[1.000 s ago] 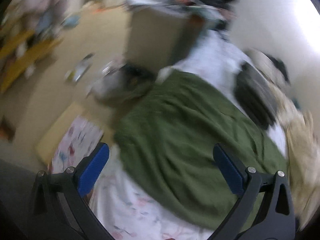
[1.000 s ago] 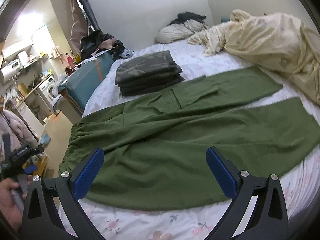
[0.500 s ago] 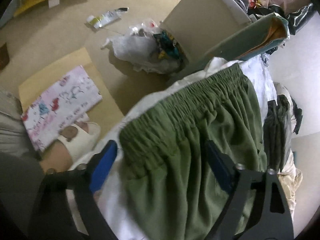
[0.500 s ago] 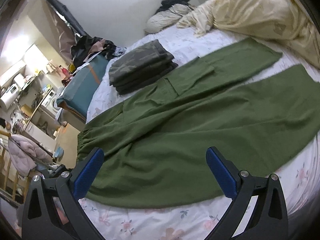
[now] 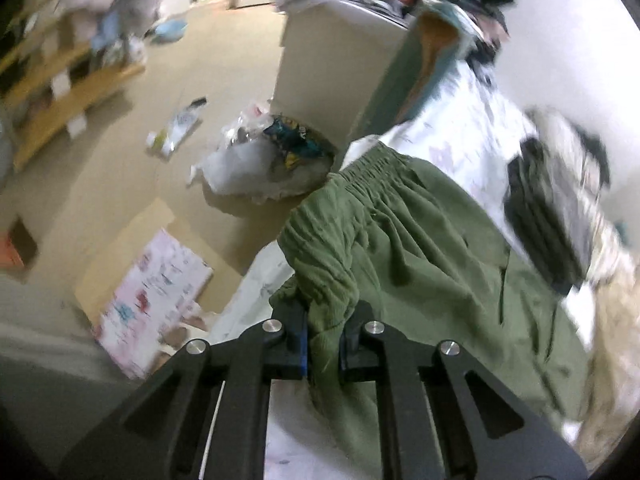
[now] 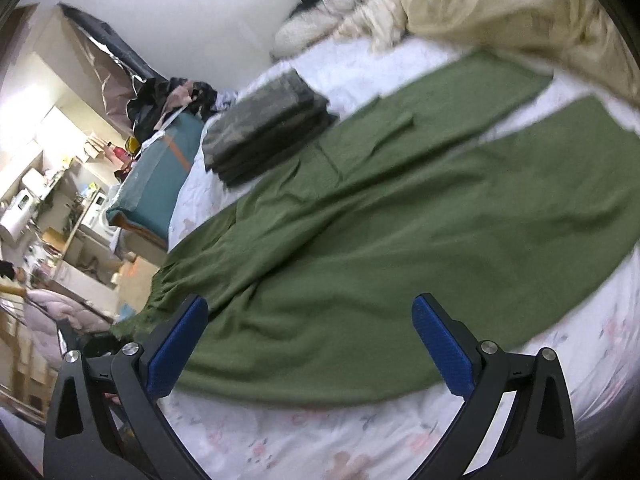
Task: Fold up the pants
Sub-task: 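Grasp the elastic waistband with the left tool while the right tool grasps a pant leg hem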
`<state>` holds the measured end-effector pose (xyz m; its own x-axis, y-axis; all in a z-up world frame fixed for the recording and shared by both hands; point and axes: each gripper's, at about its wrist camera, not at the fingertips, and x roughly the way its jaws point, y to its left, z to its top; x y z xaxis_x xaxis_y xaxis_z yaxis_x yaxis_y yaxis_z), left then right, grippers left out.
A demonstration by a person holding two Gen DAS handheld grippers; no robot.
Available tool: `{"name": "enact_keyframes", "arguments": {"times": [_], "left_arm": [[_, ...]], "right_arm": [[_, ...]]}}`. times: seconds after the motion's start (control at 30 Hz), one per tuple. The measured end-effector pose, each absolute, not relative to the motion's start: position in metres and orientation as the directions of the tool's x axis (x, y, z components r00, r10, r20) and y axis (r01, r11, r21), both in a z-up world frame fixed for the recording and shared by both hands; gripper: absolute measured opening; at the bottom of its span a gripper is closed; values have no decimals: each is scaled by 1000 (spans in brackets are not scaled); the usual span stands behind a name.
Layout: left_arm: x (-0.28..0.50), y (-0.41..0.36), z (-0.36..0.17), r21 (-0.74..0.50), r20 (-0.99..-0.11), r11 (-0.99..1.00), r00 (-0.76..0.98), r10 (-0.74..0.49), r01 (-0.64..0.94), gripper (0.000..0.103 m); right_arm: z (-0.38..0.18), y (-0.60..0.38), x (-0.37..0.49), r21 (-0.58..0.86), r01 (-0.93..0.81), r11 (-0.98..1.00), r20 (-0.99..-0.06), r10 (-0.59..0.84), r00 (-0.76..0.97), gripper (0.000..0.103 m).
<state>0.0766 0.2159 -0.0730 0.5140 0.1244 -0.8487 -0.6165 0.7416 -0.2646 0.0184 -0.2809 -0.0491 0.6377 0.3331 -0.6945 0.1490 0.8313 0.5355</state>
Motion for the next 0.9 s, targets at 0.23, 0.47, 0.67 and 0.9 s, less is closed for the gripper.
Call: {"name": "enact_keyframes", "arguments": {"times": [0.23, 0.47, 0.67, 0.9], "left_arm": [[90, 205, -51, -123, -887, 792, 424, 182, -598, 8], [94, 203, -56, -128, -885, 790, 429, 183, -600, 8], [87, 208, -70, -131, -909, 767, 386, 160, -628, 8], [85, 211, -69, -143, -907, 773, 394, 148, -619, 7]], "right_arm": [[-126, -260, -9, 699, 315, 642, -702, 531, 475, 103], [-202, -274, -21, 700, 534, 474, -714, 486, 504, 103], [-189, -357, -2, 647, 594, 478, -748, 246, 617, 102], [-162, -507, 7, 571, 751, 333, -776, -80, 626, 101]]}}
